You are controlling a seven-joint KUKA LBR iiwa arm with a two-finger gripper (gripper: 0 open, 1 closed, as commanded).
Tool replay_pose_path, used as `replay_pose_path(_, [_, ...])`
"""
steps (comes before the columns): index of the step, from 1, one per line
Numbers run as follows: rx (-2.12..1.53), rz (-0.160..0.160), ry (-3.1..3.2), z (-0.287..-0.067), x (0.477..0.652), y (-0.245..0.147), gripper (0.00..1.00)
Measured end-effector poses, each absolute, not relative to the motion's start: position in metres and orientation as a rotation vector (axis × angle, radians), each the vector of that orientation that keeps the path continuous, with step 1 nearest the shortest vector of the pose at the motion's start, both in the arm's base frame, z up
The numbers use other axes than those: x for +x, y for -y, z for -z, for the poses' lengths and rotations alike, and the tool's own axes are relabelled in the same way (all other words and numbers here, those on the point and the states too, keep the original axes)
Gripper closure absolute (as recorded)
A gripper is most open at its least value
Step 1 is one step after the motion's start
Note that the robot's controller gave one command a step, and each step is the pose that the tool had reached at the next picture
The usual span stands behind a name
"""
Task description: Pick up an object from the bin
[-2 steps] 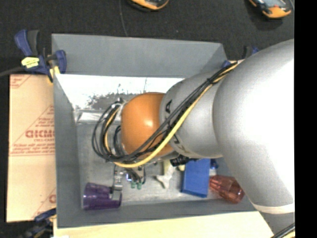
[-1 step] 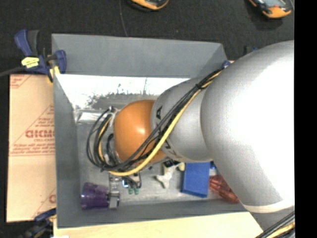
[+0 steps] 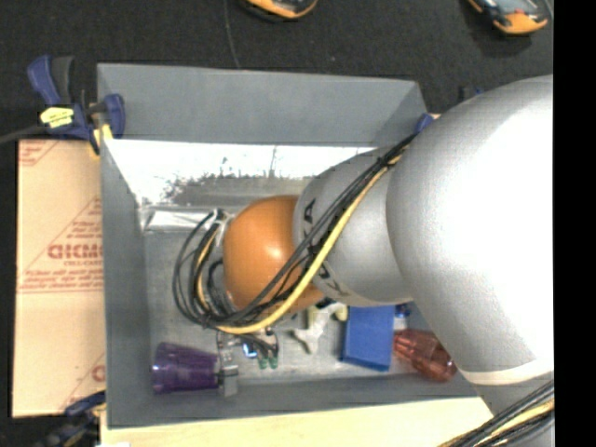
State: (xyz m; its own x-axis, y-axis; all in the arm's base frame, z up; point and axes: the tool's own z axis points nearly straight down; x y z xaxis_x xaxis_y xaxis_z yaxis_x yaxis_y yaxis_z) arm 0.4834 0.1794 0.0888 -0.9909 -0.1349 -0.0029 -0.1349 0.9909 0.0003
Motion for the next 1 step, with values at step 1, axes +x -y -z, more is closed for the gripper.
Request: replay_pose_path(1, [0.105,0.006,-3.135,-0.0898,0.4838,-0.1819,0.0])
